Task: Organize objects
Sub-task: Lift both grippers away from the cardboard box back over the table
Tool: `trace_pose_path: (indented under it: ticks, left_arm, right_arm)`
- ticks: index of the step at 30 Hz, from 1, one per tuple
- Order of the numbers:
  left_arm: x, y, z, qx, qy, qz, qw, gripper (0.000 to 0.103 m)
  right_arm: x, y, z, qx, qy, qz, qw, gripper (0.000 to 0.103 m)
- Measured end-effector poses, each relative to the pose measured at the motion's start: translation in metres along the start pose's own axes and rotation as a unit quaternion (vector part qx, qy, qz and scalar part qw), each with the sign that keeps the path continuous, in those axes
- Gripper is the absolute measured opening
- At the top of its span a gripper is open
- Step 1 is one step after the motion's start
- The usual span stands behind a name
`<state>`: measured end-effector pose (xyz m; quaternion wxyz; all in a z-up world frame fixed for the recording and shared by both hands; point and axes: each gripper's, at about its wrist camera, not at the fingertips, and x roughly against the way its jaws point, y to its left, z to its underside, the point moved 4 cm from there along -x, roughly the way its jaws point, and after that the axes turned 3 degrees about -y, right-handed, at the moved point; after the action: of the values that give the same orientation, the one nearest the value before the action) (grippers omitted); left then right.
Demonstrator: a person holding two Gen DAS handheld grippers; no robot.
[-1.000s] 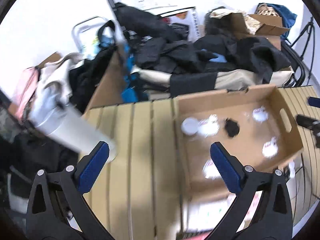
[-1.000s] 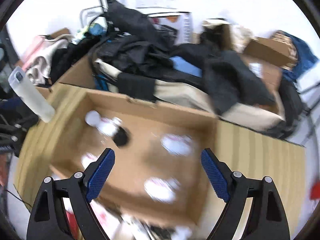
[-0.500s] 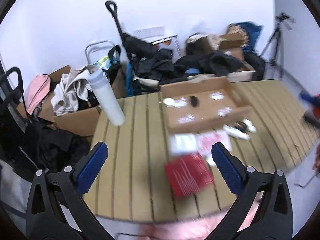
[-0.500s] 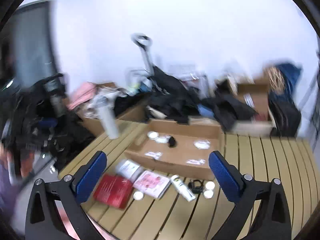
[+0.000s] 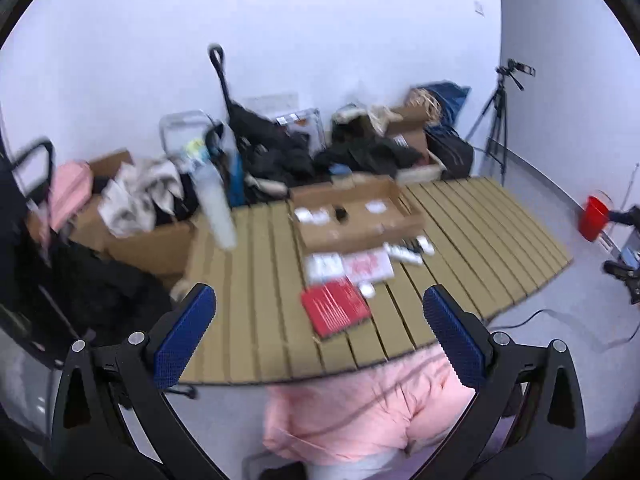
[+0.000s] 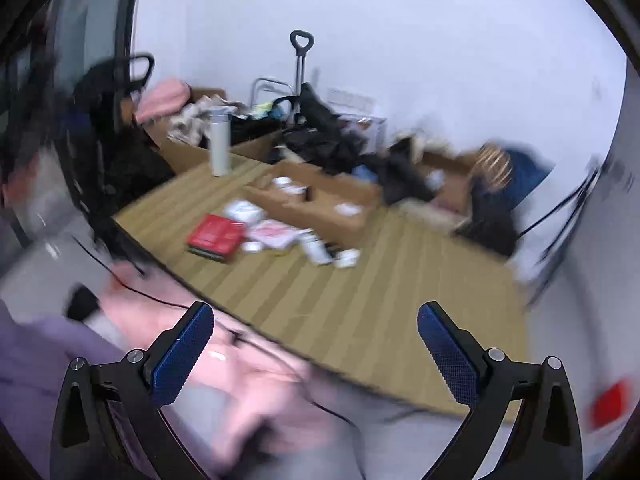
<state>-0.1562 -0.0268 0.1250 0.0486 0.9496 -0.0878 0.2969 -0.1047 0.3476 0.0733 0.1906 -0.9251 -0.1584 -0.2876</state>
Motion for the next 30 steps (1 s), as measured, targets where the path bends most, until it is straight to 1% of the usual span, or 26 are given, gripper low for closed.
trace_pose_path:
  ticks: [1,2,3,5,6,8,10,11,12,13,15,16,17,18,19,20,21,22,23,24,26,27,30]
  left_arm:
    - [0.016,0.002,-0.024,0.0,-0.018,0.001,0.9998,0.103]
    - [0.027,0.003,-0.037,0.003,-0.033,0.001,0.9995,0.103]
    - [0.04,0.003,-0.055,0.007,-0.056,0.001,0.9984,0.103]
    - [0.06,0.001,-0.081,0.004,-0.087,0.006,0.9962,0.103]
    - [0.066,-0.001,-0.089,0.006,-0.098,0.011,0.9951,0.103]
    - [0.069,-0.01,-0.097,0.004,-0.115,0.024,0.9931,0.103]
    - [0.055,-0.021,-0.091,0.003,-0.128,0.036,0.9911,0.103]
    - [0.043,-0.028,-0.081,0.006,-0.133,0.039,0.9904,0.103]
    - [0.027,-0.036,-0.07,0.007,-0.134,0.038,0.9902,0.103]
    - [-0.002,-0.048,-0.053,0.006,-0.122,0.04,0.9917,0.103]
    - [-0.058,-0.069,-0.024,0.006,-0.077,0.063,0.995,0.103]
    - [-0.087,-0.079,-0.01,0.013,-0.054,0.072,0.9959,0.103]
    - [-0.121,-0.088,0.008,0.03,-0.034,0.078,0.9959,0.103]
    - [-0.154,-0.096,0.027,0.046,-0.024,0.081,0.9953,0.103]
    - [-0.178,-0.103,0.041,0.051,-0.024,0.08,0.9952,0.103]
    - [-0.212,-0.115,0.061,0.043,-0.033,0.074,0.9958,0.103]
    - [-0.234,-0.122,0.074,0.035,-0.039,0.061,0.9968,0.103]
    - [-0.257,-0.127,0.09,0.023,-0.041,0.043,0.9979,0.103]
    - [-0.281,-0.13,0.103,0.016,-0.027,0.026,0.9992,0.1]
    - [-0.304,-0.132,0.116,0.015,-0.01,0.021,0.9996,0.098]
    - [-0.33,-0.134,0.13,0.012,0.008,0.014,0.9998,0.096]
    - [-0.341,-0.132,0.135,0.005,0.009,0.005,0.9999,0.096]
    - [-0.366,-0.128,0.142,-0.01,0.027,-0.027,0.9992,0.096]
  right_arm:
    - [0.014,-0.008,-0.01,0.016,-0.003,0.025,1.0,0.103]
    - [0.031,-0.02,-0.023,0.026,-0.011,0.054,0.998,0.103]
    - [0.044,-0.03,-0.033,0.022,-0.02,0.071,0.997,0.103]
    - [0.066,-0.053,-0.053,0.0,-0.04,0.077,0.996,0.103]
    - [0.075,-0.061,-0.061,-0.001,-0.053,0.087,0.995,0.103]
    - [0.081,-0.069,-0.067,-0.002,-0.062,0.091,0.994,0.103]
    - [0.073,-0.073,-0.066,-0.013,-0.07,0.074,0.995,0.103]
    - [0.062,-0.073,-0.063,-0.022,-0.077,0.058,0.995,0.103]
    - [0.048,-0.072,-0.056,-0.029,-0.082,0.039,0.995,0.103]
    - [0.023,-0.069,-0.043,-0.043,-0.083,0.011,0.996,0.103]
    - [-0.024,-0.065,-0.02,-0.069,-0.071,-0.017,0.995,0.103]
    - [-0.054,-0.062,-0.005,-0.084,-0.056,-0.023,0.995,0.103]
    - [-0.084,-0.058,0.009,-0.095,-0.037,-0.019,0.995,0.103]
    - [-0.112,-0.054,0.021,-0.102,-0.02,-0.008,0.995,0.103]
    - [-0.148,-0.047,0.035,-0.1,-0.001,0.007,0.995,0.103]
    - [-0.166,-0.042,0.041,-0.091,0.003,0.019,0.996,0.103]
    - [-0.188,-0.036,0.049,-0.079,-0.003,0.038,0.996,0.103]
    - [-0.214,-0.025,0.057,-0.07,-0.014,0.035,0.997,0.103]
    - [-0.23,-0.023,0.061,-0.072,-0.02,0.023,0.997,0.103]
    - [-0.252,-0.018,0.064,-0.082,-0.022,0.007,0.996,0.103]
    - [-0.283,-0.015,0.063,-0.103,-0.014,-0.021,0.994,0.103]
    - [-0.295,-0.014,0.061,-0.11,-0.016,-0.033,0.993,0.103]
    - [-0.335,-0.008,0.044,-0.1,-0.012,-0.063,0.993,0.103]
